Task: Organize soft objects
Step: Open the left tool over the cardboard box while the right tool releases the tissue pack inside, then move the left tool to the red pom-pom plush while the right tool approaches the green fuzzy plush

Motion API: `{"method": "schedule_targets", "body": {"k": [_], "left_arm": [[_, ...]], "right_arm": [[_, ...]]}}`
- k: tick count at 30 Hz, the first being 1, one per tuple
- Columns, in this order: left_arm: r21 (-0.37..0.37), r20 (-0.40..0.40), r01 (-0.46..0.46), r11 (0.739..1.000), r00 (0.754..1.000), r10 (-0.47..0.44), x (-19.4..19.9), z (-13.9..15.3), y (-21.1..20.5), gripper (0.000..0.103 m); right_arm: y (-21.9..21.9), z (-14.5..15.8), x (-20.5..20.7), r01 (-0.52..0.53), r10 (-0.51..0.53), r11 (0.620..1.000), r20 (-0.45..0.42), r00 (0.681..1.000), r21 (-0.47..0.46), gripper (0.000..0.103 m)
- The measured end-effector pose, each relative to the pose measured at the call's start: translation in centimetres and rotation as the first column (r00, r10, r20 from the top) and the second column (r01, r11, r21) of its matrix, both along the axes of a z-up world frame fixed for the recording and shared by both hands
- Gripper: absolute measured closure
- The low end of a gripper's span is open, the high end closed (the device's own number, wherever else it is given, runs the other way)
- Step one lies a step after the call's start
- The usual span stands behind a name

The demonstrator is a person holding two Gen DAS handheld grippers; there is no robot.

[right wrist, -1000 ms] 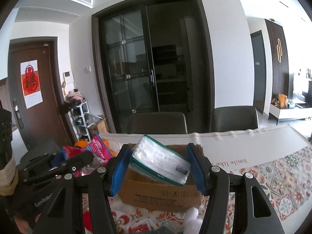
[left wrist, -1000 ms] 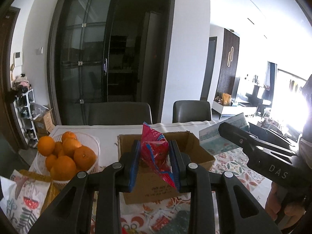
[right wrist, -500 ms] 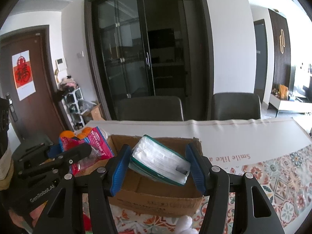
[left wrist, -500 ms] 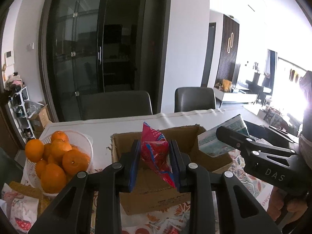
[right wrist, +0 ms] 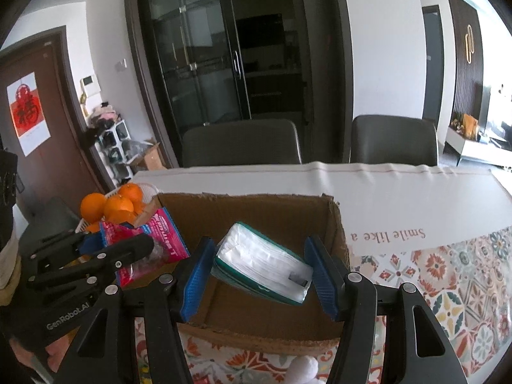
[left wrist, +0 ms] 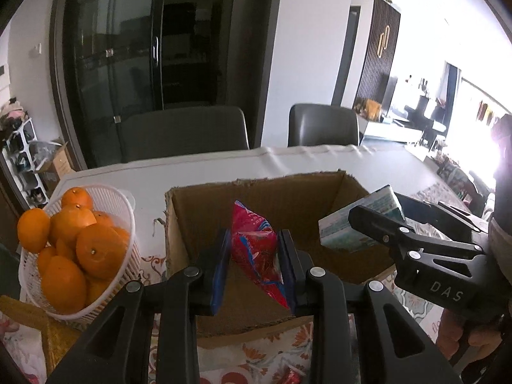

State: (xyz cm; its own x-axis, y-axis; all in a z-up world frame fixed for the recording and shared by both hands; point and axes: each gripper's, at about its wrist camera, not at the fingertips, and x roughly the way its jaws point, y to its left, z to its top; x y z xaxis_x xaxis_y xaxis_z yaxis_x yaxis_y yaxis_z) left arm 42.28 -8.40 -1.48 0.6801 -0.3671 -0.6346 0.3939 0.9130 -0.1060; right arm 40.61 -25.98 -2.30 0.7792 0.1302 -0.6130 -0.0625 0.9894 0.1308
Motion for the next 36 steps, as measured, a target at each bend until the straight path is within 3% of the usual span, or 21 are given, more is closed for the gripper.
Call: {"method": "schedule_targets", "body": {"k": [4,5,6,7,16,26,36], "left_arm": [[0.016,-0.036,-0.001,1.000,0.999,0.002,0.7,-0.5,-0.3,0.061],[0.017,-0.035,-0.005,1.000,0.999,0.006,0.9,-0.4,-0.2,0.052],[0.020,-0.032,-0.012,1.000,0.999,0.012,0.8,-0.4,-0.2,0.049],[0.023,-0.027,-0.016,1.000,0.999,0.016,0.8,-0.3,-0.2,0.049],[0.086,0.050,-0.094,0.992,0.995,0.090,-1.1,1.2,0.7,0.038],[0.116,0.102,-0.172,0.978,0.982,0.160,-4.8,2.9,2.7,0.021],[0.147,0.119,-0.213,0.966,0.973,0.197,-8.7,4.3,4.8,0.014]], "right_arm": [[-0.5,-0.5,0.6,0.019,-0.018,1.000,-0.035,0.999,0.022,0.040],[-0.6,-0.5,0.7,0.025,-0.025,0.999,-0.039,0.999,0.024,0.036],[-0.8,-0.6,0.8,0.033,-0.032,0.999,-0.042,0.999,0.028,0.027],[-0.8,-0.5,0.7,0.038,-0.037,0.999,-0.041,0.998,0.030,0.024],[0.1,1.5,-1.8,0.090,-0.089,0.995,0.031,0.996,-0.030,0.024],[1.4,3.1,-4.6,0.105,-0.104,0.994,0.032,0.994,-0.028,0.024],[3.1,3.5,-7.5,0.100,-0.100,0.995,-0.002,0.995,-0.026,0.024]]}}
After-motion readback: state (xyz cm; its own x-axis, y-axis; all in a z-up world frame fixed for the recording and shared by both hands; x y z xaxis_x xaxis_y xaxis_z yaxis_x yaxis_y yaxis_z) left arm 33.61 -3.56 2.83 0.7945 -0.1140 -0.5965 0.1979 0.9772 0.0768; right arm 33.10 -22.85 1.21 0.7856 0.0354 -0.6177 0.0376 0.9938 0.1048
